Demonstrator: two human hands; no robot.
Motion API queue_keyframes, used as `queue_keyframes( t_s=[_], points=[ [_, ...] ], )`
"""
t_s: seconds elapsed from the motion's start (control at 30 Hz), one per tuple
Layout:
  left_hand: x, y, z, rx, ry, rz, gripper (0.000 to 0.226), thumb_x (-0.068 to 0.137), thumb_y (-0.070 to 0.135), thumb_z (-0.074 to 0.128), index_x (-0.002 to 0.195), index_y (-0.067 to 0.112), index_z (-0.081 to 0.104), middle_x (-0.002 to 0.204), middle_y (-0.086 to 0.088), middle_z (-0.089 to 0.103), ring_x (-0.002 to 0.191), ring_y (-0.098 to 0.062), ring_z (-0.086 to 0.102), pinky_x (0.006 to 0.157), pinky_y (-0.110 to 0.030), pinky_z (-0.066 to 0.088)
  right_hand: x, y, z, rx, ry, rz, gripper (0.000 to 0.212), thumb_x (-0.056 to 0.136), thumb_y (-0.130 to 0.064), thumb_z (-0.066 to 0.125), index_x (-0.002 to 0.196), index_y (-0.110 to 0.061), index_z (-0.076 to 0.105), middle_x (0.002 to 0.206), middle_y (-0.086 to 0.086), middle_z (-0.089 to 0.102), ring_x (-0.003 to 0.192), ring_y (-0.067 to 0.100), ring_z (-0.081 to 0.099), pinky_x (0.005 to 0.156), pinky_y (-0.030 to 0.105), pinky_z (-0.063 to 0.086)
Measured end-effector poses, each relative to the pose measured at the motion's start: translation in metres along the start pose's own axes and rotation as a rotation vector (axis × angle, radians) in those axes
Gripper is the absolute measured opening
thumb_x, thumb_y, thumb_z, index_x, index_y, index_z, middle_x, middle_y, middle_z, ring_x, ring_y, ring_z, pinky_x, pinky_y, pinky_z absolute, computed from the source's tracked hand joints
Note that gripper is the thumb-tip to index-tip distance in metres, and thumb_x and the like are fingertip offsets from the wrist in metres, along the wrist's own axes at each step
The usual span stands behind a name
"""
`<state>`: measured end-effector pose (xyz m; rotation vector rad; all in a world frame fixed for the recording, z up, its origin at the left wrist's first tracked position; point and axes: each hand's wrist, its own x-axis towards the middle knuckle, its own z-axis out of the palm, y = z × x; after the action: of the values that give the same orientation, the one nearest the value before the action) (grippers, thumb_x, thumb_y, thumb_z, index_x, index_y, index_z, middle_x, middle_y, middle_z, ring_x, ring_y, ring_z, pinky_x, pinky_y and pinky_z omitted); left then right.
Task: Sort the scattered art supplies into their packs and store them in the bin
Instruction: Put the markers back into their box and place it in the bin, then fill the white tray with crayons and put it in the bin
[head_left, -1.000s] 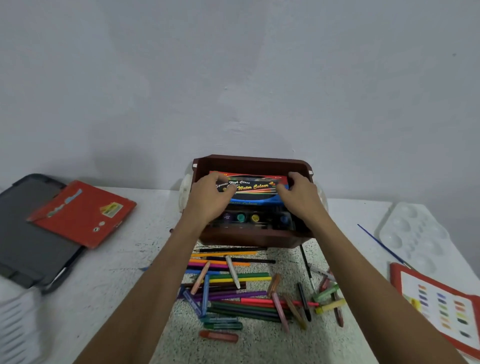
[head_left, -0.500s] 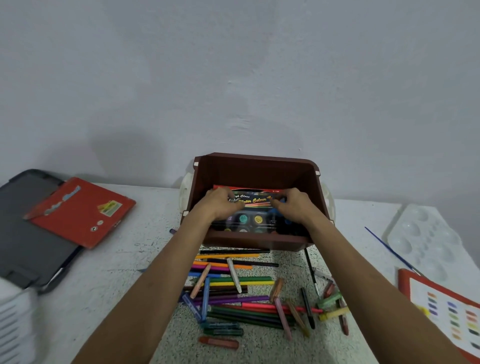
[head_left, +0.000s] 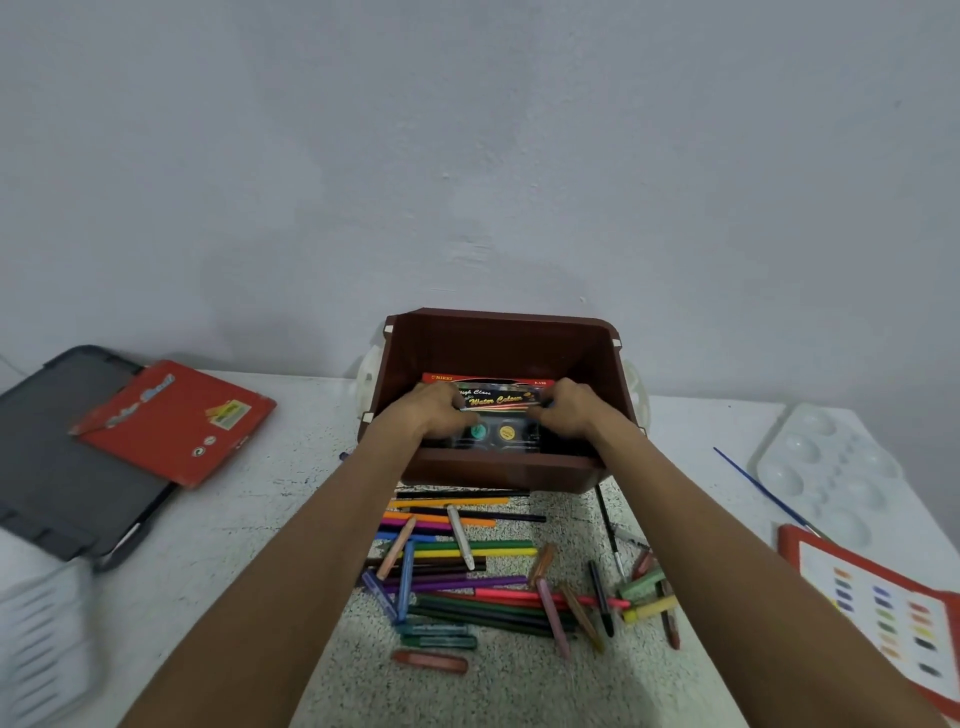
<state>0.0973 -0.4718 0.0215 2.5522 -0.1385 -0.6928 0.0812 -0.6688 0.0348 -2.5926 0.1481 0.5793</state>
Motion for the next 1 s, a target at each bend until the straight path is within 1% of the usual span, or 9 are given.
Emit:
queue_keyframes(
  t_s=[0.13,0.27,0.37,0.47,0.53,0.6,0.73,0.87,1.0],
  points=[
    [-0.011,0.004,-0.004,0.002,0.162,0.065,0.039,0.096,0.037,0.060,0.127,0.013,0.061,0.133,-0.010,0.057,0.118,-0.024,0.056,0.097,-0.036,0.045,-0.015,-0.004,-0.009,0.047,0.044,-0.068,0.030,0.098,-0.029,0.058,0.118,-0.007,0.064,0.100,0.008,0.064,0.092,0.021,0.061,0.075,0.026,0.042],
    [-0.029,0.010,-0.008,-0.048,0.335,0.216,0.036,0.095,0.037,0.060,0.127,0.021,0.061,0.128,-0.002,0.063,0.114,-0.019,0.059,0.099,-0.043,0.050,-0.040,-0.005,-0.015,0.051,0.137,-0.186,0.042,0.097,-0.033,0.058,0.131,-0.010,0.060,0.127,0.010,0.063,0.113,0.025,0.058,0.090,0.028,0.042],
    [-0.049,0.018,-0.003,-0.134,0.383,0.301,0.032,0.096,0.036,0.059,0.125,0.022,0.062,0.126,0.002,0.064,0.115,-0.015,0.060,0.099,-0.041,0.050,-0.059,0.001,-0.017,0.063,0.195,-0.264,0.042,0.096,-0.035,0.058,0.132,-0.014,0.059,0.133,0.007,0.060,0.120,0.023,0.056,0.100,0.032,0.042],
    [-0.071,0.023,0.008,-0.227,0.454,0.377,0.025,0.097,0.030,0.058,0.120,0.022,0.065,0.118,0.006,0.066,0.106,-0.006,0.061,0.090,-0.026,0.052,-0.079,0.005,-0.016,0.122,0.243,-0.315,0.042,0.095,-0.035,0.058,0.132,-0.017,0.059,0.133,0.004,0.060,0.120,0.022,0.056,0.104,0.040,0.044],
    [-0.084,0.022,0.017,-0.273,0.526,0.391,0.021,0.098,0.028,0.059,0.116,0.021,0.067,0.111,0.009,0.066,0.100,0.001,0.058,0.080,-0.011,0.045,-0.094,0.004,-0.013,0.153,0.271,-0.345,0.041,0.095,-0.033,0.058,0.133,-0.018,0.059,0.132,0.002,0.061,0.119,0.019,0.057,0.103,0.039,0.045],
    [-0.096,0.018,0.025,-0.320,0.607,0.410,0.018,0.097,0.025,0.059,0.112,0.021,0.069,0.107,0.010,0.067,0.098,0.003,0.059,0.076,-0.007,0.042,-0.107,0.002,-0.009,0.164,0.289,-0.383,0.039,0.097,-0.029,0.057,0.133,-0.017,0.058,0.132,0.002,0.061,0.118,0.017,0.056,0.102,0.036,0.045],
    [-0.125,0.008,0.033,-0.377,0.731,0.403,0.015,0.097,0.019,0.060,0.108,0.018,0.070,0.104,0.009,0.067,0.096,0.002,0.060,0.079,-0.007,0.046,-0.128,-0.008,-0.001,0.201,0.309,-0.446,0.038,0.099,-0.027,0.055,0.135,-0.016,0.057,0.132,0.002,0.059,0.112,0.010,0.052,0.084,0.016,0.040],
    [-0.151,-0.018,0.038,-0.466,0.833,0.292,0.013,0.096,0.018,0.060,0.102,0.022,0.070,0.099,0.011,0.067,0.091,0.006,0.060,0.074,-0.006,0.045,-0.142,-0.027,0.012,0.248,0.294,-0.529,0.039,0.098,-0.024,0.055,0.136,-0.014,0.056,0.132,0.004,0.059,0.119,0.014,0.053,0.099,0.029,0.043],
    [-0.173,-0.063,0.043,-0.500,0.878,0.211,0.012,0.096,0.020,0.061,0.101,0.023,0.071,0.104,0.007,0.070,0.097,-0.003,0.063,0.082,-0.027,0.052,-0.146,-0.053,0.036,0.284,0.266,-0.589,0.036,0.097,-0.023,0.056,0.133,-0.013,0.058,0.131,0.003,0.060,0.116,0.013,0.055,0.103,0.034,0.044]
  ],
)
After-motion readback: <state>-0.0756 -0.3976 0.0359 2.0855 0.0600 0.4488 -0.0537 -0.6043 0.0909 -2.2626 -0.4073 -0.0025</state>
